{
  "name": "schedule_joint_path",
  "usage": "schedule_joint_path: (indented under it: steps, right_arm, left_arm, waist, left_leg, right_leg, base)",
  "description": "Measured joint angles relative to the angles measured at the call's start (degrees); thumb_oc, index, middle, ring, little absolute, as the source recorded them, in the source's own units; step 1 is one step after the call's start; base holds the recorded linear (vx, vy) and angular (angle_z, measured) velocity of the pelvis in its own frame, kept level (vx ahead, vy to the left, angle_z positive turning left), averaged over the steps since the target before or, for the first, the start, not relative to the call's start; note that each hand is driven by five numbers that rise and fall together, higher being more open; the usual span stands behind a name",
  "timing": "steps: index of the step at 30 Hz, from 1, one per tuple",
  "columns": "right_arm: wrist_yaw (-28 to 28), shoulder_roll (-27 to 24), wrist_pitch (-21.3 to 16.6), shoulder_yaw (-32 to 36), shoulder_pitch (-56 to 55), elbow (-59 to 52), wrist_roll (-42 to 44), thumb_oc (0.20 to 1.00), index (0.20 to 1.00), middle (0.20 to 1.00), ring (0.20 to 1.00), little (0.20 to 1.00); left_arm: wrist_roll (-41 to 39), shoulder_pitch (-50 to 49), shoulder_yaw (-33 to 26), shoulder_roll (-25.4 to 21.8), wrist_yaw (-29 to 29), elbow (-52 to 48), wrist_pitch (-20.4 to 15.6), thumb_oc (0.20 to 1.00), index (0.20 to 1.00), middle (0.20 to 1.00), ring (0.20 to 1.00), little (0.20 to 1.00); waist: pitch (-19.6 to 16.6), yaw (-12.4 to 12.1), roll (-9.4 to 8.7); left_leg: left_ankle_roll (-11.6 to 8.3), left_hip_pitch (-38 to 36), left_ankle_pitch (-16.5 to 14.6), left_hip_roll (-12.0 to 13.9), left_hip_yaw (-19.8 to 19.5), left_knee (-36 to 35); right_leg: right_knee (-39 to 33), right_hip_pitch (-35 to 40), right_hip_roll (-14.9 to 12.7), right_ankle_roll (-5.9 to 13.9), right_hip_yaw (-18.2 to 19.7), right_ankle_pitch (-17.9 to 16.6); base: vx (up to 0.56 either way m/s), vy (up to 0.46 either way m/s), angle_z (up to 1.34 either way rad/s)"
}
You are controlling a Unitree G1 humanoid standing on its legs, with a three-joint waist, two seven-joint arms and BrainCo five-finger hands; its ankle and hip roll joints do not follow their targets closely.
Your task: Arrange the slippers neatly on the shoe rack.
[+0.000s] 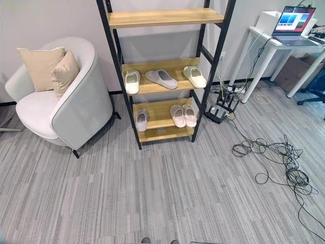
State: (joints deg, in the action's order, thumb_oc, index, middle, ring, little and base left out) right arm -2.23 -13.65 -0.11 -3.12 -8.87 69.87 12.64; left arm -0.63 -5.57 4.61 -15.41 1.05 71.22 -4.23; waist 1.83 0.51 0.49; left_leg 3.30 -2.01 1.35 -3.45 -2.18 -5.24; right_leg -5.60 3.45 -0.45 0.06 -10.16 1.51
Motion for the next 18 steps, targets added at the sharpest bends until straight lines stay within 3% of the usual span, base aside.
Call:
schedule_joint_path:
  steps: [11, 18]
  right_arm:
    - [0.43, -0.34, -0.37, -2.89, 2.00, -6.55, -0.52, 1.000, 1.000, 1.000, 1.000, 1.000]
    - [1.37, 1.71, -0.30, -3.07, 2.33, -3.14, -0.51, 1.000, 1.000, 1.000, 1.000, 1.000]
  left_arm:
    - [0.12, 2.49, 4.68, 0.40, -1.82, -2.69, -0.21, 1.000, 1.000, 1.000, 1.000, 1.000]
    - [0.63, 3.07, 9.34, 2.14, -2.71, -2.58, -0.09, 1.000, 1.000, 1.000, 1.000, 1.000]
  waist:
    - [1.10, 0.72, 0.61]
    - [3.20, 2.13, 0.53]
  left_leg:
    - [-0.24, 0.16, -0.12, 0.30, 0.20, 0.00]
    - [-1.27, 0.37, -0.66, 1.26, 0.81, 0.31]
  right_leg:
    - [-0.01, -0.24, 0.21, -0.26, 0.10, 0.15]
    - [0.11, -0.46, 1.23, -0.83, 0.63, 0.64]
  base:
    - [0.02, -0.038, -0.01]
    - [0.06, -0.128, -0.05]
